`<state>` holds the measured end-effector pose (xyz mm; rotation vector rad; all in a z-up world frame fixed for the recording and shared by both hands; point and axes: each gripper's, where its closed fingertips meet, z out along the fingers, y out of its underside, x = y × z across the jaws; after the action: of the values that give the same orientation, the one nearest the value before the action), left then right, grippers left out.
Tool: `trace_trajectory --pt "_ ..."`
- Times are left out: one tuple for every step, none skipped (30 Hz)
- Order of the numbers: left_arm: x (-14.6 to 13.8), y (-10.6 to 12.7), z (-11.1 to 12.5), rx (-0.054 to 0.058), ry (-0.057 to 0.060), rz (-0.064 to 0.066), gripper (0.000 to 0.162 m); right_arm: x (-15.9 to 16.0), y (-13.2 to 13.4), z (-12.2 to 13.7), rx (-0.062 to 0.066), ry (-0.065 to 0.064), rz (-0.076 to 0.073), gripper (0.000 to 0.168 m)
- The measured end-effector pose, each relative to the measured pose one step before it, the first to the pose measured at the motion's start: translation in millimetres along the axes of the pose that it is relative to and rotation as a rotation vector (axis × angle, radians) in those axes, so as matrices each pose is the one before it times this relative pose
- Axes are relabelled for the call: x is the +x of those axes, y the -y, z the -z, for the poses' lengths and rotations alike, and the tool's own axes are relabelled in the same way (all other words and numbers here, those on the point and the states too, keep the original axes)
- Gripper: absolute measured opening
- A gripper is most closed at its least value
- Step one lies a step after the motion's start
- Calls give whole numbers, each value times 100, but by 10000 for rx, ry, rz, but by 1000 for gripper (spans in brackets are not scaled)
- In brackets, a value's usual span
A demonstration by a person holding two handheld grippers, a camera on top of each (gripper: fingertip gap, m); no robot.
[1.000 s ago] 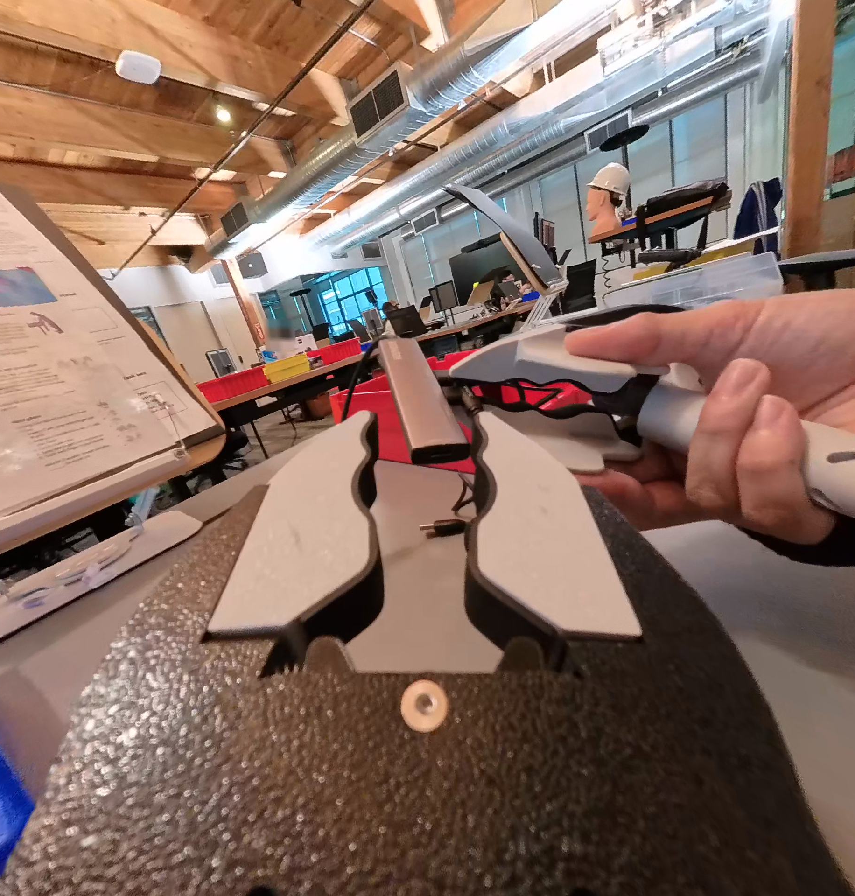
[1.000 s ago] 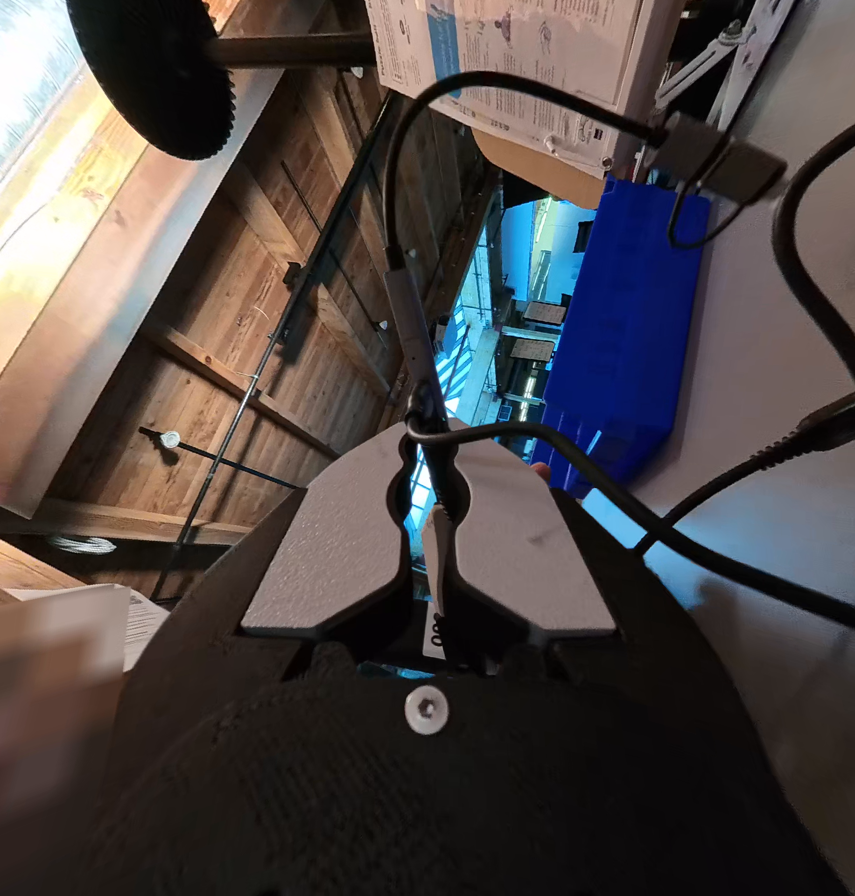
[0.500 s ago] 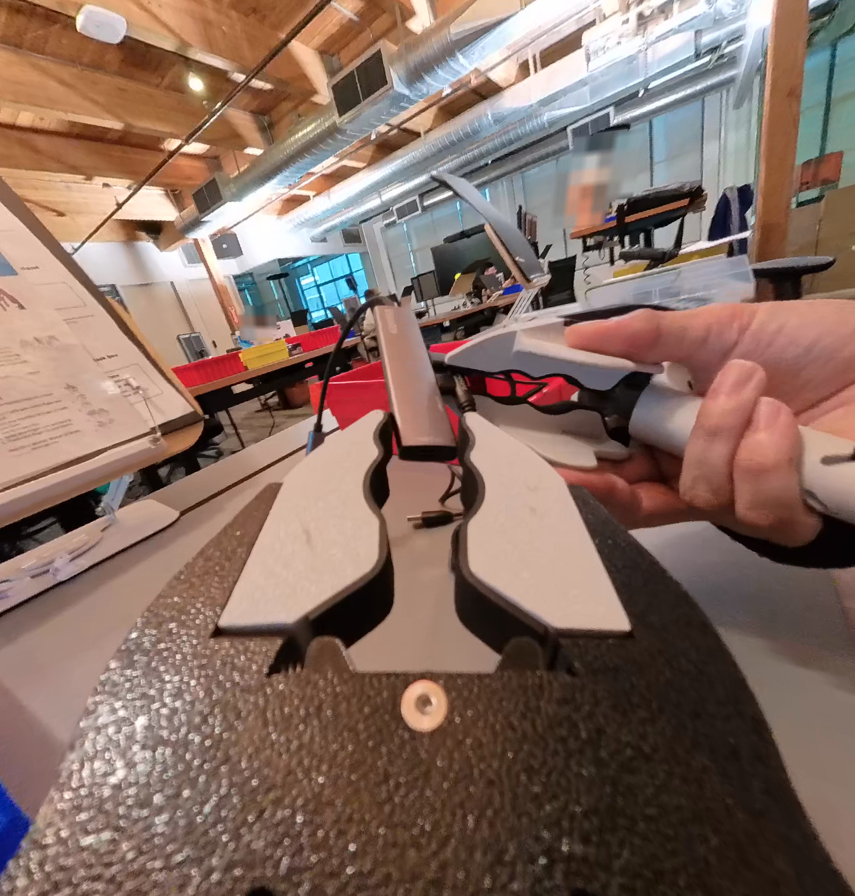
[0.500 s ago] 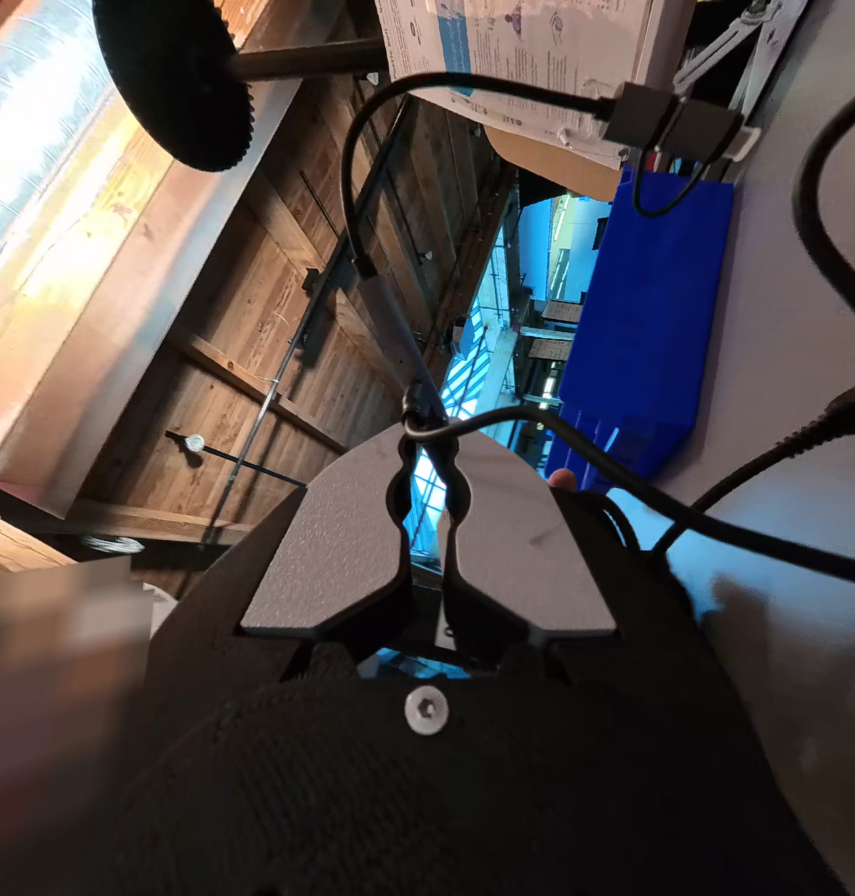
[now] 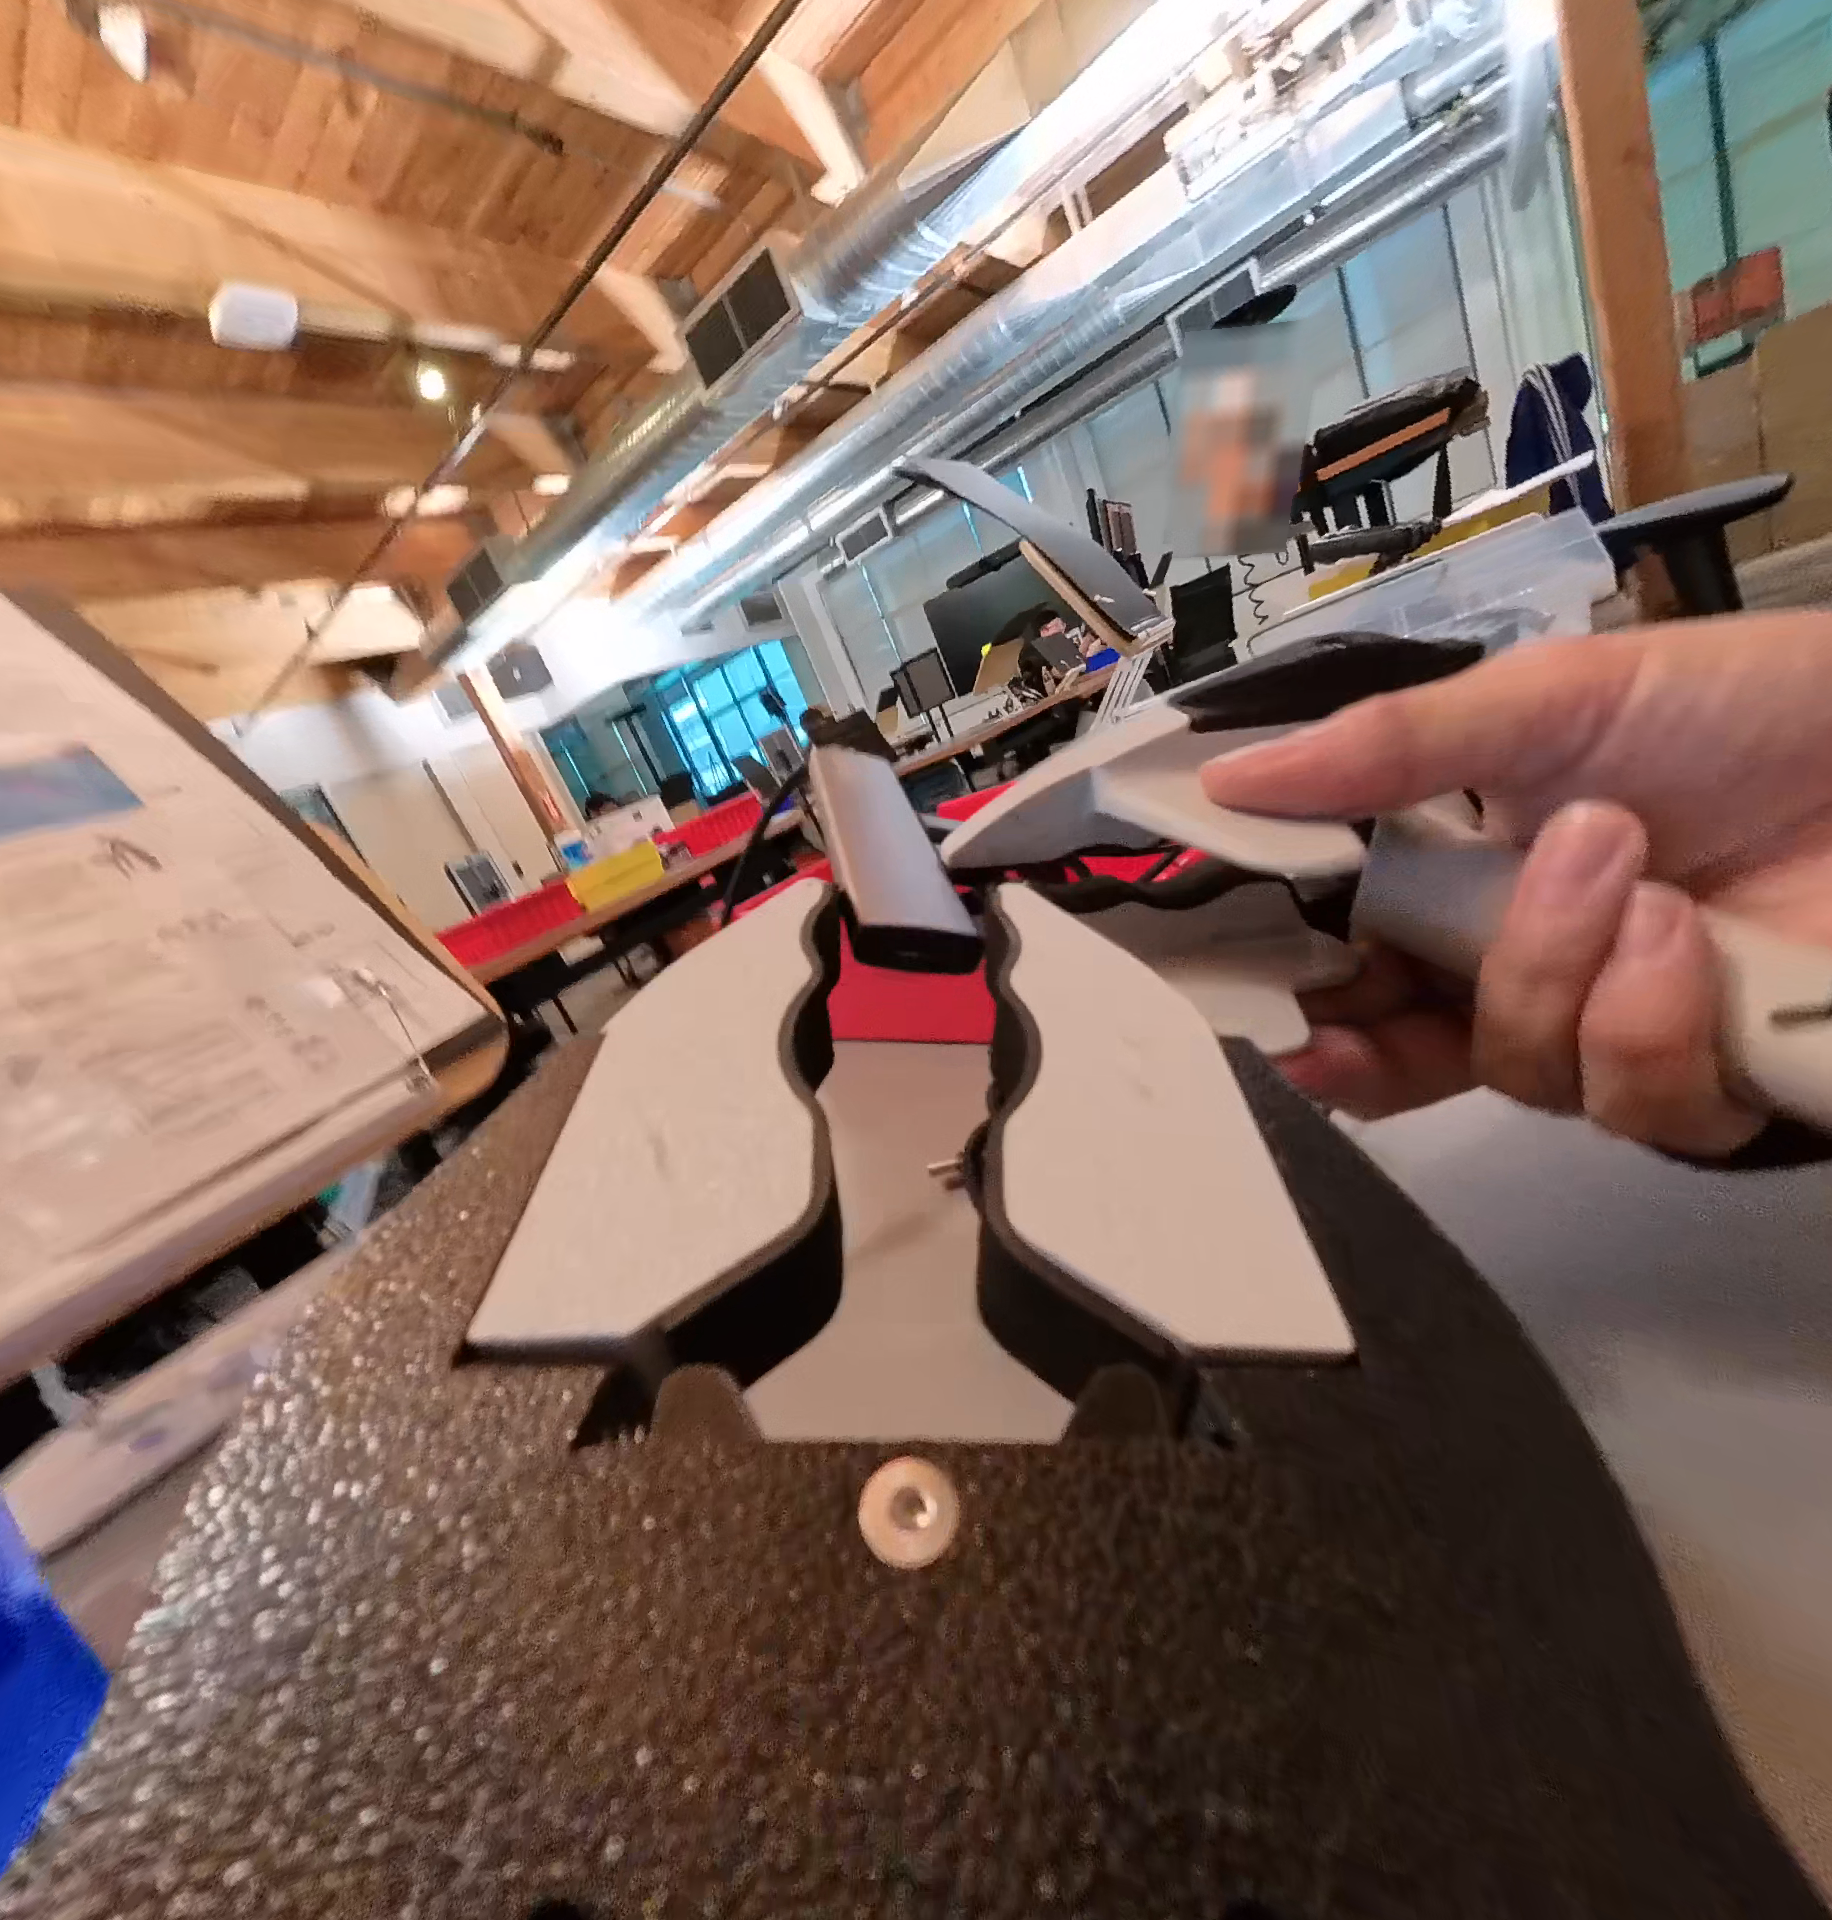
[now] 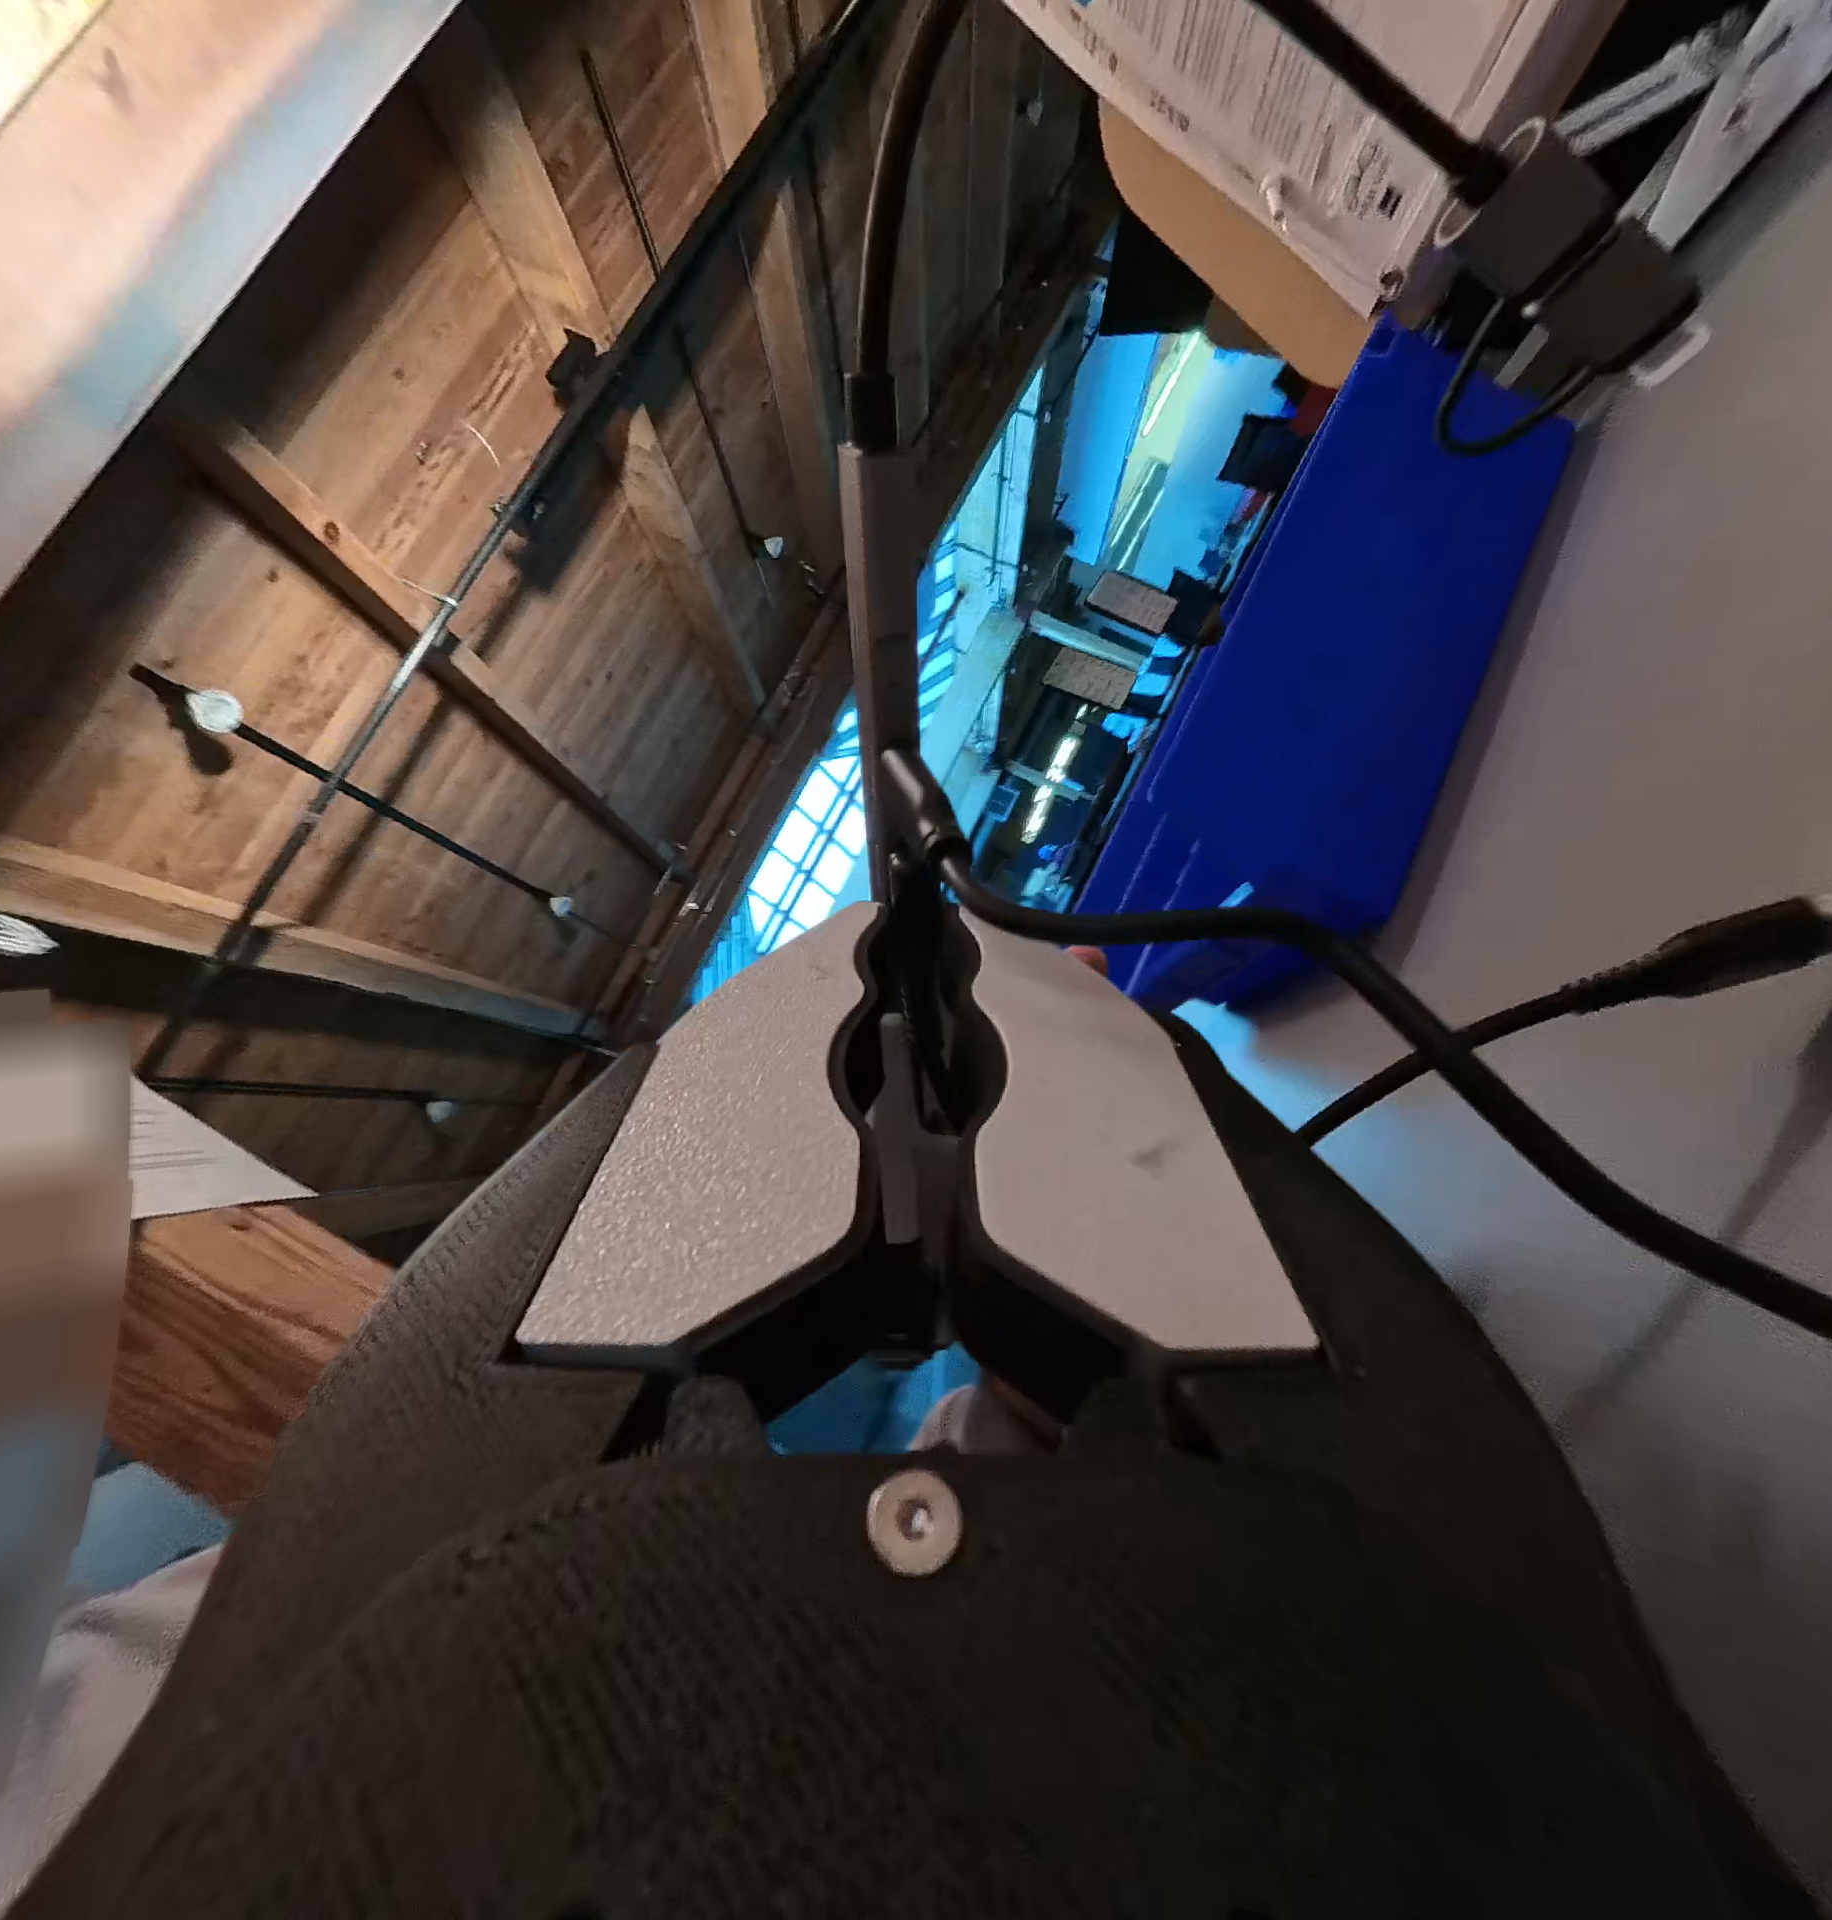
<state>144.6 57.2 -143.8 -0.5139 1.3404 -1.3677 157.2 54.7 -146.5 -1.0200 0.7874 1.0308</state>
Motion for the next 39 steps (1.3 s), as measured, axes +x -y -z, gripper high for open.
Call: trace_trajectory --pt "58 196 210 169 -44 -445 27 -167 -3 16 -8 168 -456 7" --pt "58 205 156 106 -33 -392 33 -75 234 86 150 86 -391 7" --pt "40 60 50 -46 -62 -173 38 -31 206 89 105 35 -112 7" --pt "45 10 -24 -88 -82 9 39 14 11 28 -50 -12 18 7" --pt "-52 59 -17 -27 27 69 39 -33 47 6 53 13 -52 7" --pt "-195 50 -6 3 164 53 38 -42 7 -30 68 18 -84 8" --pt "-66 -59 -29 -27 86 52 34 -43 -113 -69 -31 42 -1 8" --pt "25 -236 -65 -128 15 82 30 43 -185 -85 -80 -13 52 7" --pt "-23 -214 -59 -124 59 64 28 114 35 -9 114 -55 26 7" --pt "-2 -95 -45 -61 74 3 24 106 46 -7 88 -27 -18 7" --pt "-65 -141 -85 -109 120 -12 23 116 90 33 85 -18 -42 7" --pt "-63 -201 -129 -141 112 37 23 115 149 71 84 6 -103 7" --pt "-25 -202 -103 -100 49 88 23 102 87 100 2 -23 -15 7" --pt "-45 -182 -51 -36 48 95 23 125 7 79 -74 -107 138 7" --pt "-23 -154 -12 -25 25 17 23 111 -37 56 -89 -159 190 8" --pt "19 -98 20 -53 -13 -95 23 53 -66 29 -123 -161 239 8" --pt "9 -16 48 -26 -21 -127 23 -41 -127 11 -179 -102 209 8" --pt "2 63 65 54 -43 -9 23 -129 -128 -3 -185 -37 161 7" --pt "19 82 71 108 -110 192 23 -158 -164 -21 -221 -21 170 8" --pt "71 68 97 128 -189 301 23 -138 -192 -28 -276 -28 159 8" --pt "117 88 113 136 -239 265 23 -133 -222 -19 -305 9 56 8" --pt "132 102 111 115 -241 178 23 -121 -194 -13 -276 37 16 8" --pt "100 71 79 56 -187 87 25 -71 -130 -8 -197 51 33 8" --pt "58 3 43 -17 -115 -28 27 22 -43 14 -107 2 18 8" --pt "86 -57 17 -59 -95 -107 27 78 -45 12 -90 -17 -29 8" --pt "79 -15 44 -25 -66 -89 27 34 -89 -5 -144 52 -95 8" --pt "44 23 30 6 -28 -10 25 -27 -43 -8 -114 81 -108 8" --pt "-15 -25 -10 -32 19 45 25 14 27 -31 -16 7 -10 8" --pt "-114 -42 -54 -65 114 43 24 49 91 -43 40 -28 37 8" --pt "-170 -68 -63 -83 185 10 24 31 129 -62 75 -13 16 9" --pt "-170 -125 -123 -147 199 7 24 88 210 -59 141 -28 -19 8" --pt "-176 -155 -183 -238 198 92 24 152 342 -38 287 -55 -7 8" --pt "-184 -118 -228 -263 220 187 24 82 421 -69 440 34 -66 8" --pt "-154 -78 -236 -239 252 188 24 110 398 -62 465 64 -169 8" --pt "-101 -154 -226 -231 284 125 24 213 364 -41 396 -32 -110 7" --pt "-62 -252 -188 -212 268 82 23 375 264 -5 313 -202 86 8" --pt "-27 -243 -113 -153 203 81 23 352 129 6 189 -237 205 8" --pt "-51 -152 -56 -72 145 96 23 193 51 -25 117 -136 136 8" --pt "-64 -43 -27 -23 92 118 23 53 82 -37 135 -53 -50 9"
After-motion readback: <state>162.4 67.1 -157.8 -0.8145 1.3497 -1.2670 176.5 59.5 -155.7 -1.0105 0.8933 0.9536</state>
